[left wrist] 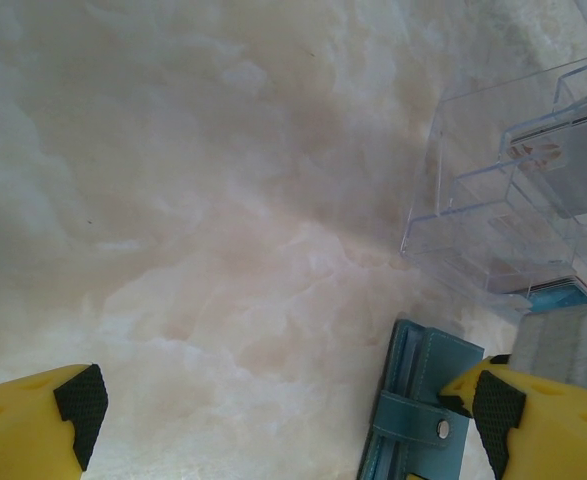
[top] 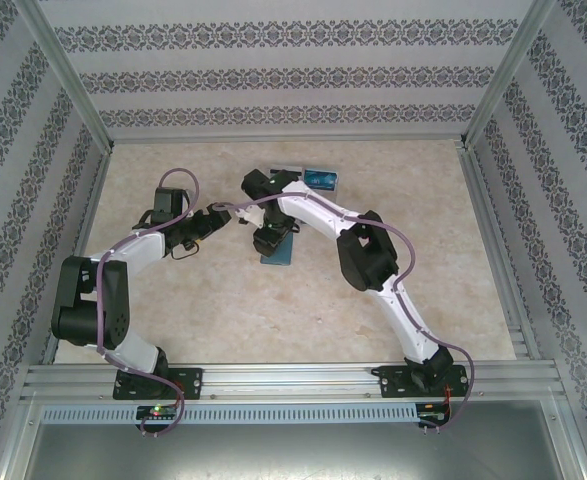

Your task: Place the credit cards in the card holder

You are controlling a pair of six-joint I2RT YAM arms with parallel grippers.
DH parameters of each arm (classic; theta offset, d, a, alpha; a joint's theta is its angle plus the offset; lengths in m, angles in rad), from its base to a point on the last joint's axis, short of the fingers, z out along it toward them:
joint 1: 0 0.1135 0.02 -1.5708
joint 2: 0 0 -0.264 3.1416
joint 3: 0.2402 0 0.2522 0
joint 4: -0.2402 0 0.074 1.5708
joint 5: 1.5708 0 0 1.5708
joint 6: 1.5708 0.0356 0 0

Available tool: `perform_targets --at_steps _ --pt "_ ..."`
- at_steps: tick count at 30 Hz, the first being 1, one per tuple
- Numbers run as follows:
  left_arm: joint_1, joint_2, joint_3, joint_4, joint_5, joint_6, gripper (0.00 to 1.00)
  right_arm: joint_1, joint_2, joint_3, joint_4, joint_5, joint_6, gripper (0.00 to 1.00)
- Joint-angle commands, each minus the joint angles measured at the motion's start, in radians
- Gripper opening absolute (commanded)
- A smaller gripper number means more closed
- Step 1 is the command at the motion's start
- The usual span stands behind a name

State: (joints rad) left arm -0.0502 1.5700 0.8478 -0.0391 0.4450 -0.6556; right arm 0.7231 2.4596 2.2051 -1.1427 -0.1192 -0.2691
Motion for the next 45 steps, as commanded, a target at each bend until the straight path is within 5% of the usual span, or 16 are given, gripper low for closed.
perform_targets --at_steps 1,13,24,29,45 --pt "0.012 -0.025 0.013 -0.017 0.009 0.008 0.96 0.001 0.024 -0.015 -0.044 0.006 -0.012 0.5" --pt "0.013 -0.037 0.013 -0.015 0.018 0.009 0.96 -0.014 -0.038 -0.113 0.022 0.004 0.058 0.06" --pt "0.012 -0.023 0.042 0.02 0.13 0.018 0.95 -0.055 -0.22 -0.08 -0.014 -0.071 0.177 0.1" --pt "0.001 0.003 0.028 0.105 0.238 0.013 0.87 -0.049 -0.236 -0.033 -0.11 0.013 0.155 0.12" --pt "-0.065 0.061 0.023 0.218 0.419 0.038 0.72 -0.062 -0.222 0.075 -0.197 -0.082 0.193 0.15"
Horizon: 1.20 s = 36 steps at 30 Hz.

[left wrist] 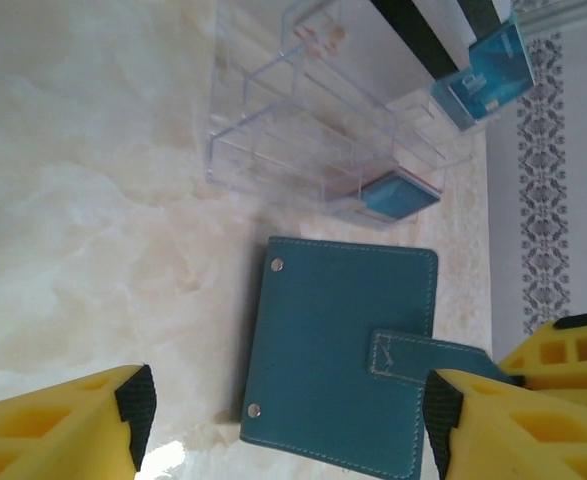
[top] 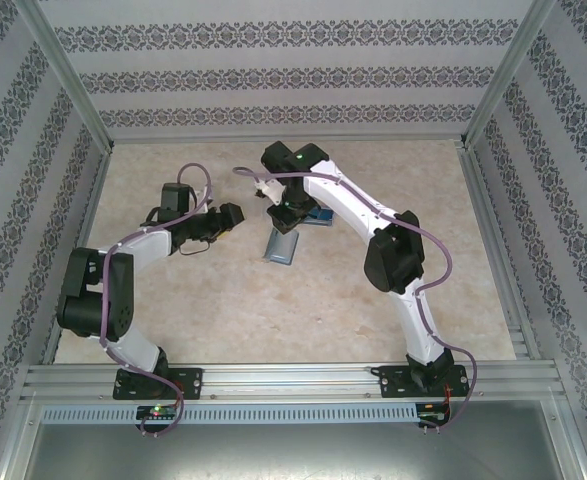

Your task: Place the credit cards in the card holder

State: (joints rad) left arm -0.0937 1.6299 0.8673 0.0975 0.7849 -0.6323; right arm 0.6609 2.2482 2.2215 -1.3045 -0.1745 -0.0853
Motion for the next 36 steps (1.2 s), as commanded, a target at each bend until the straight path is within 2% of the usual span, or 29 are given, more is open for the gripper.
perform_targets --at_steps 1,4,10,12,16,18,24,30,35,36 --pt "-0.028 -0.003 -0.007 0.086 0.088 0.024 0.73 0.0 -0.005 0.064 -0.031 -0.02 0.011 0.15" --pt "-0.065 -0.054 -0.068 0.088 0.048 0.066 0.75 -0.001 0.044 0.123 -0.066 -0.022 0.003 0.15" --pt "-0.169 -0.215 -0.152 0.04 -0.168 0.198 0.75 -0.016 0.113 0.24 -0.129 -0.07 0.037 0.15" --pt "-0.174 -0.232 -0.163 0.058 -0.179 0.208 0.76 -0.025 0.102 0.245 -0.127 -0.093 0.056 0.15" --pt "-0.184 -0.183 -0.134 0.092 -0.108 0.226 0.75 -0.044 0.08 0.231 -0.093 -0.163 0.104 0.14" --pt "-0.208 -0.153 -0.106 0.056 -0.113 0.267 0.74 -0.05 0.083 0.24 -0.087 -0.181 0.128 0.14" --pt "-0.289 -0.149 -0.083 -0.039 -0.373 0.368 0.75 -0.057 0.09 0.26 -0.078 -0.212 0.153 0.14" --pt "-0.295 -0.079 -0.032 -0.033 -0.454 0.406 0.74 -0.055 0.093 0.26 -0.091 -0.266 0.145 0.14" --pt "-0.295 -0.012 0.037 -0.04 -0.445 0.443 0.61 -0.058 0.093 0.26 -0.114 -0.278 0.133 0.14" --pt "-0.296 -0.004 0.047 -0.036 -0.428 0.444 0.56 -0.06 0.092 0.26 -0.114 -0.278 0.134 0.14"
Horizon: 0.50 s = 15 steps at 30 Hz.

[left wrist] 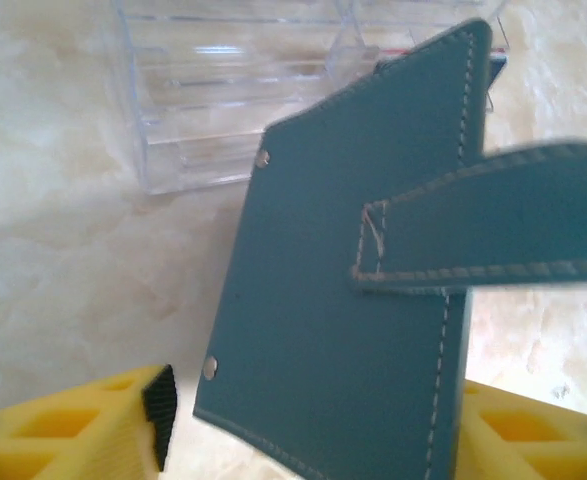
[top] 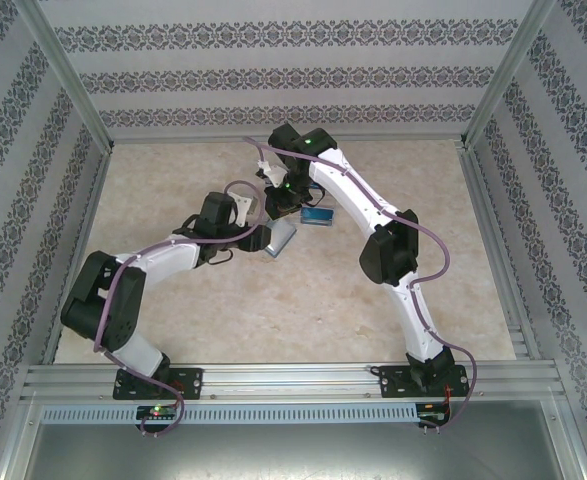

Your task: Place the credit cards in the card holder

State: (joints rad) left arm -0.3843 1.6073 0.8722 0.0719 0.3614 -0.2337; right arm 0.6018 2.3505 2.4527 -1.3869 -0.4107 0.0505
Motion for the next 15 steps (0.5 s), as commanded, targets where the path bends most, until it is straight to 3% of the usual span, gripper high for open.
perform_targets --at_steps 1,9,14,15 --pt "-0.005 0.027 0.049 -0.01 0.008 0.045 0.5 -0.001 -0.01 0.028 -0.032 -0.045 0.0 0.14" --pt "-0.003 0.043 0.058 -0.015 0.068 0.063 0.17 -0.007 -0.01 0.012 -0.016 -0.063 0.002 0.17" --pt "0.003 0.043 0.093 -0.099 0.143 0.135 0.1 -0.037 -0.028 -0.015 -0.003 -0.066 0.004 0.29" --pt "0.007 0.044 0.102 -0.118 0.172 0.146 0.1 -0.045 -0.042 -0.034 0.009 -0.065 0.003 0.37"
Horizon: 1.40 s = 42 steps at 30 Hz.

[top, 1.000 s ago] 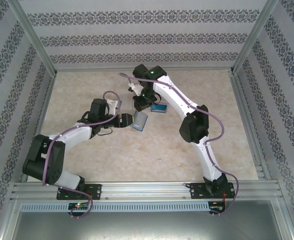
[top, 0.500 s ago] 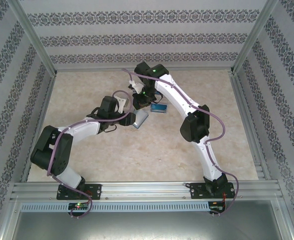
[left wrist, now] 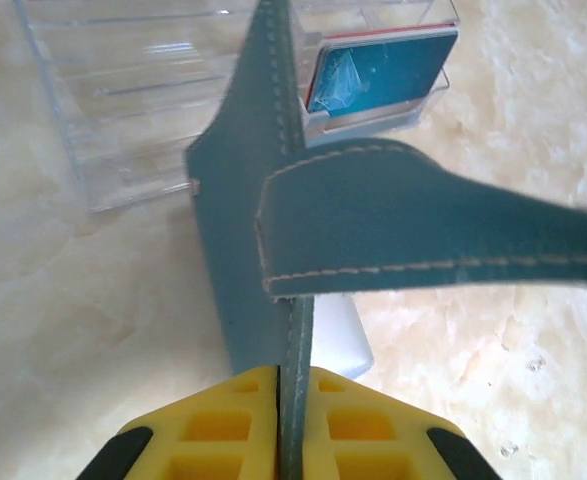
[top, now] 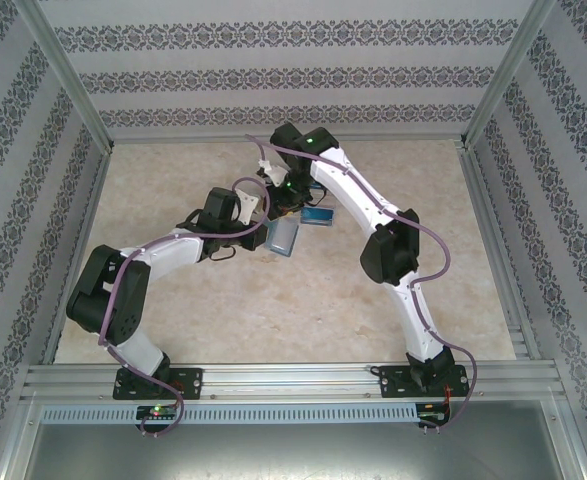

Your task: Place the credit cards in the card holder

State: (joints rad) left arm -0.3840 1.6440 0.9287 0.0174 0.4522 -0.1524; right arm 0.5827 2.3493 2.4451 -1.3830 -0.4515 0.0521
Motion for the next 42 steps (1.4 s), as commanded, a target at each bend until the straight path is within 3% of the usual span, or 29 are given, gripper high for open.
perform_targets --at_steps 1,5,15,22,27,31,38,42 --pt "0.01 0.013 0.059 -0.088 0.112 0.078 0.09 -0.035 -0.058 -0.049 0.02 -0.02 0.002 0.42" --pt "0.027 0.03 0.114 -0.186 0.194 0.098 0.07 -0.075 -0.141 -0.173 0.089 -0.006 0.013 0.53" --pt "0.07 0.158 0.294 -0.535 0.537 0.257 0.05 -0.184 -0.387 -0.615 0.34 -0.006 0.028 0.58" --pt "0.068 0.172 0.343 -0.691 0.649 0.37 0.05 -0.214 -0.543 -0.949 0.641 -0.124 -0.042 0.67" --pt "0.04 0.208 0.396 -0.815 0.677 0.475 0.04 -0.194 -0.558 -1.029 0.775 -0.225 -0.126 0.73" --pt "0.026 0.238 0.422 -0.859 0.677 0.506 0.04 -0.151 -0.511 -0.998 0.737 -0.254 -0.259 0.72" --pt "0.035 0.223 0.413 -0.821 0.64 0.483 0.04 -0.141 -0.487 -1.008 0.721 -0.36 -0.285 0.6" --pt "0.039 0.238 0.436 -0.827 0.645 0.492 0.04 -0.138 -0.466 -1.017 0.704 -0.384 -0.291 0.6"
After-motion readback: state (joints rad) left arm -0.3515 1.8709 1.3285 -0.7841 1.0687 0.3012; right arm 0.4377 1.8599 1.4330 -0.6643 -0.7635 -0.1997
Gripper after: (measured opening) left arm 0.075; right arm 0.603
